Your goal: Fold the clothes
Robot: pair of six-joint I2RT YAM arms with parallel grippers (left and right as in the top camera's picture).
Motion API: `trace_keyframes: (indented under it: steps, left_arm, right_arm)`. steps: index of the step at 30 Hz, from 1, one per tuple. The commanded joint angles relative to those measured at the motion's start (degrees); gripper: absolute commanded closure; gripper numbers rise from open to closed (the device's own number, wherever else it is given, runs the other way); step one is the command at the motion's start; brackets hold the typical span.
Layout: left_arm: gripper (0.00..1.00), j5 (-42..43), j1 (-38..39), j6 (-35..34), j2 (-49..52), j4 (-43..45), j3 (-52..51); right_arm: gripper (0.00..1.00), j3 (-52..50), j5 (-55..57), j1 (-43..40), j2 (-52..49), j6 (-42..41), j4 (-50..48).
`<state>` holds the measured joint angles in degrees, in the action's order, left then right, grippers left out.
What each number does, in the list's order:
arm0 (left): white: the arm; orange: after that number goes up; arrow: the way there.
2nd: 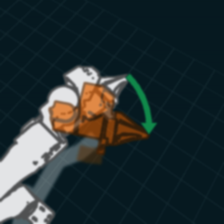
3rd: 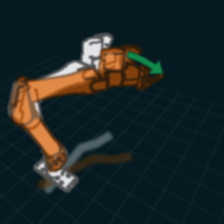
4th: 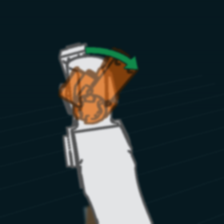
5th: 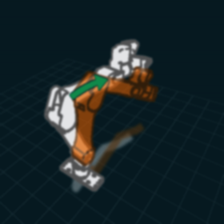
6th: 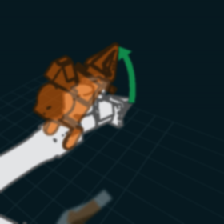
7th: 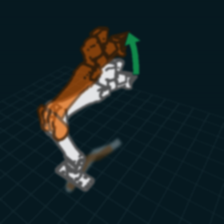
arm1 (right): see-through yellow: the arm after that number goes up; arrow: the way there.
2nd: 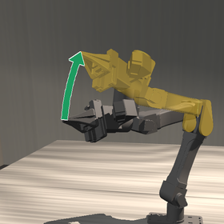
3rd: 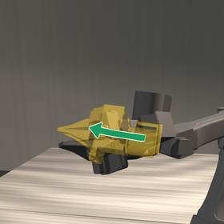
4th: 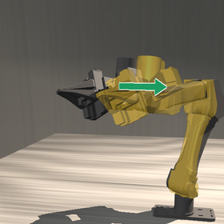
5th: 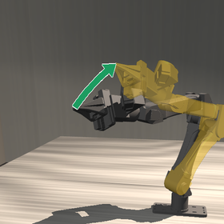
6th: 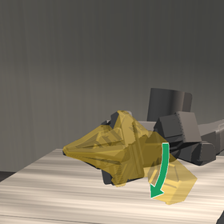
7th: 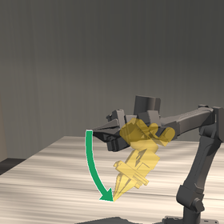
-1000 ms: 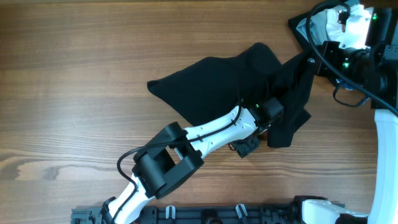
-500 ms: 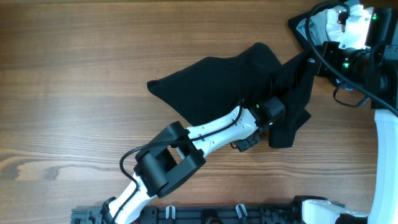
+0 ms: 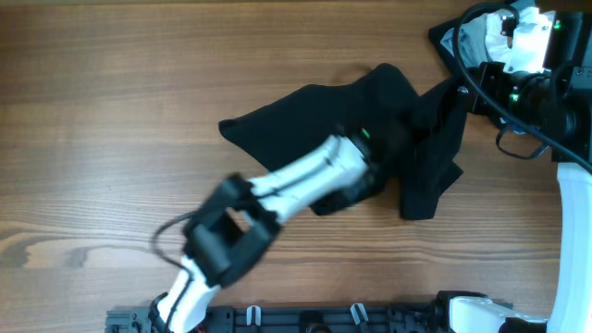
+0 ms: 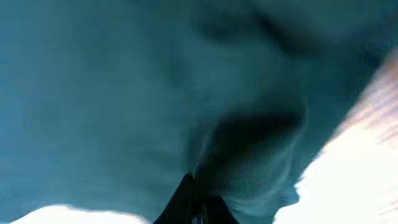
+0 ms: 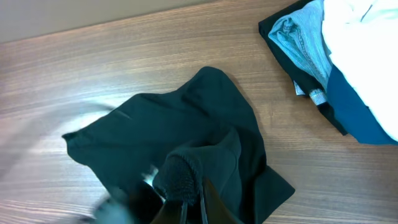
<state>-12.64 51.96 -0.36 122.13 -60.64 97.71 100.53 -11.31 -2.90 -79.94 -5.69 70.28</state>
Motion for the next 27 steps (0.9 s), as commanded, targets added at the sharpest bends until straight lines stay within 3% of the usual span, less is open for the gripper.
trace_keyframes:
  steps: [1,10,14,18,22,27]
  left_arm:
    - [0.96,-1.6,-10.4,-7.5,-13.4,1.0,4.1]
    - [0.96,3.4,-28.0,-7.6,-24.2,3.8,4.1]
    - [0.96,7.4,-35.1,-13.6,-29.6,4.6,7.9]
    - [0.96,9.1,-38.4,-13.3,-38.7,2.5,13.6]
    - [0.96,2.9,-38.4,-11.8,-49.4,1.2,14.2]
    - [0.96,-5.2,-38.4,-11.8,-56.8,1.0,14.2]
  right_arm:
    - [0.96,0.3,0.9,-0.2,-0.2,1.0,-1.0]
    - [0.96,0.4,-0.6,-0.2,0.0,0.6,-3.7]
    - [0.96,4.2,-2.3,-0.2,3.9,0.6,-2.1]
    - [0.96,9.5,0.0,-0.2,11.0,0.9,1.0]
    - [0.96,11.0,8.0,-0.2,19.0,0.1,3.6]
    - [0.96,11.0,9.0,-0.2,23.9,-0.3,3.8]
